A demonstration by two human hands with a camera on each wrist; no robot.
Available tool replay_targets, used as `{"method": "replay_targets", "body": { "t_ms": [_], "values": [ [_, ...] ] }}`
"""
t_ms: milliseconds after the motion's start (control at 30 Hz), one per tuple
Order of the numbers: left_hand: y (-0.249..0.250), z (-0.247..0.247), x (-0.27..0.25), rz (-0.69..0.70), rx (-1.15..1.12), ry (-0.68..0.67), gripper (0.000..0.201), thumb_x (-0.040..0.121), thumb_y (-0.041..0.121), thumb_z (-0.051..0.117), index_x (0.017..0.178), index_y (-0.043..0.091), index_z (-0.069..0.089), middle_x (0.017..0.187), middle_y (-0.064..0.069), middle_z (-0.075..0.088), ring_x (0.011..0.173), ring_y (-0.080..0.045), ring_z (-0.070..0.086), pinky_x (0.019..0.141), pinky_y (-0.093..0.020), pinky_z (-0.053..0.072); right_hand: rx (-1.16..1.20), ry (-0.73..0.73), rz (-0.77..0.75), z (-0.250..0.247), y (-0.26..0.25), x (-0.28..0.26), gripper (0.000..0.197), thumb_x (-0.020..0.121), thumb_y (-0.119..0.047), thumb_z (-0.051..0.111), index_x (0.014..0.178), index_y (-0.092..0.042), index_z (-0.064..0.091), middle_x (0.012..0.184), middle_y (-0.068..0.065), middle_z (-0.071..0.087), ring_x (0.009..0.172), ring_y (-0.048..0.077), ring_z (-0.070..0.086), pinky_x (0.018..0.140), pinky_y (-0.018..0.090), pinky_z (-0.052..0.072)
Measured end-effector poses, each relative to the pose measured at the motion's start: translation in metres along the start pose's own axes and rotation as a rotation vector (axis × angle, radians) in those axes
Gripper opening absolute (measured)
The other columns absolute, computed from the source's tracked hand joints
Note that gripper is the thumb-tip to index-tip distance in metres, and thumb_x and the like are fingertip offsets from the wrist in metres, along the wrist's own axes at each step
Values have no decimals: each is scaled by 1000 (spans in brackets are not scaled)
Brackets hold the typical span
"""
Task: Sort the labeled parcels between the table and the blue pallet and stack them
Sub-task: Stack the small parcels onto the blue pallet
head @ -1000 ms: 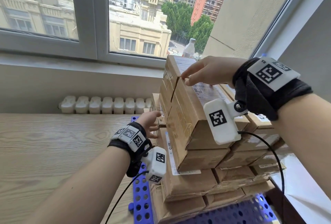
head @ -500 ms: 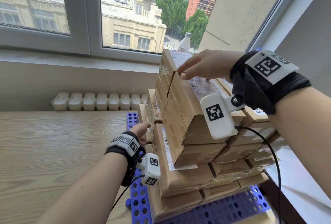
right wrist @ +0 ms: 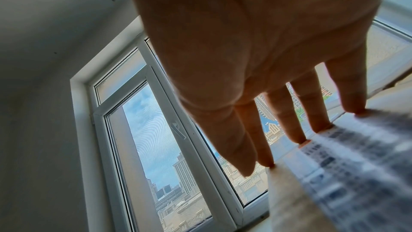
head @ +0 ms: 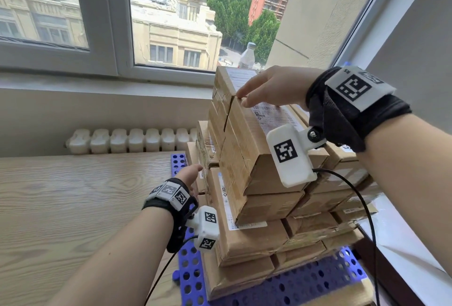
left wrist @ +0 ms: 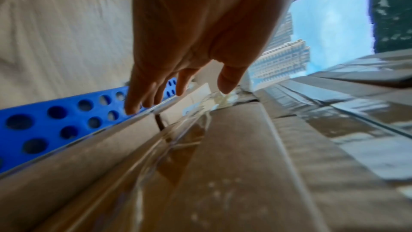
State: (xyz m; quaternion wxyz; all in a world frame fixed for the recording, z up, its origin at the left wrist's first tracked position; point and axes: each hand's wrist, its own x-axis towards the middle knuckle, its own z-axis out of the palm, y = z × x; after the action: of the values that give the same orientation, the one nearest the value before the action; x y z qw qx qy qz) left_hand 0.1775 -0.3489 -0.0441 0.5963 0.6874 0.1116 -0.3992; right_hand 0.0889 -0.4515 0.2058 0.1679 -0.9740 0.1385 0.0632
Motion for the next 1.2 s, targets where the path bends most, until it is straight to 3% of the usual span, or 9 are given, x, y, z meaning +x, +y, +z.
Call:
{"method": "replay_targets", "body": {
  "t_ms": [133,233,400,567,733,900,1067,1200],
  "values": [
    [32,1,-25,205,40,86,48,100,24,45,140,-2,39,145,-19,43,133,-33,41,108,-40,33,10,-10,3,-3,0,-5,31,90,-30,61,120,-35,63,124,-5,59,113,17,52,91,30,44],
    [61,-1,-54,370,77,97,41,100,21,45,135,1,46,140,-16,46,130,-30,43,105,-40,34,36,-10,-3,-8,1,-14,32,91,-29,60,122,-33,62,128,-4,58,114,16,51,98,32,43],
    [96,-10,-98,593,143,112,40,97,26,50,132,7,48,130,-10,52,118,-25,48,91,-37,40,93,59,-27,-15,9,-31,32,91,-27,60,123,-28,62,133,-3,56,109,13,48,92,25,33],
    [110,-3,-143,735,186,175,37,95,28,54,130,14,52,125,-2,55,117,-20,49,96,-36,40,158,96,-67,-18,28,-45,32,91,-27,61,122,-27,64,132,-2,57,108,13,48,91,24,31],
    [118,34,-189,895,329,206,39,94,25,55,131,14,50,121,-1,55,104,-15,51,70,-20,39,232,122,-129,-27,62,-56,31,91,-23,60,121,-25,65,127,-1,60,110,15,52,92,26,34],
    [119,104,-214,987,475,215,41,92,24,60,131,15,50,125,-1,53,106,-14,51,75,-21,41,269,135,-212,-39,114,-67,30,91,-20,60,121,-23,65,121,-2,62,103,12,51,86,25,33],
    [119,188,-215,985,571,296,44,90,26,62,132,15,52,134,-6,53,120,-19,50,100,-36,43,332,138,-287,-63,189,-72,28,90,-19,61,117,-23,66,122,-1,63,112,17,55,91,28,38],
    [126,250,-206,954,618,346,43,90,26,61,131,16,52,134,-5,53,121,-19,50,100,-33,41,431,154,-330,-80,247,-66,29,91,-12,59,118,-20,65,123,1,62,113,17,55,87,25,39]
  ]
}}
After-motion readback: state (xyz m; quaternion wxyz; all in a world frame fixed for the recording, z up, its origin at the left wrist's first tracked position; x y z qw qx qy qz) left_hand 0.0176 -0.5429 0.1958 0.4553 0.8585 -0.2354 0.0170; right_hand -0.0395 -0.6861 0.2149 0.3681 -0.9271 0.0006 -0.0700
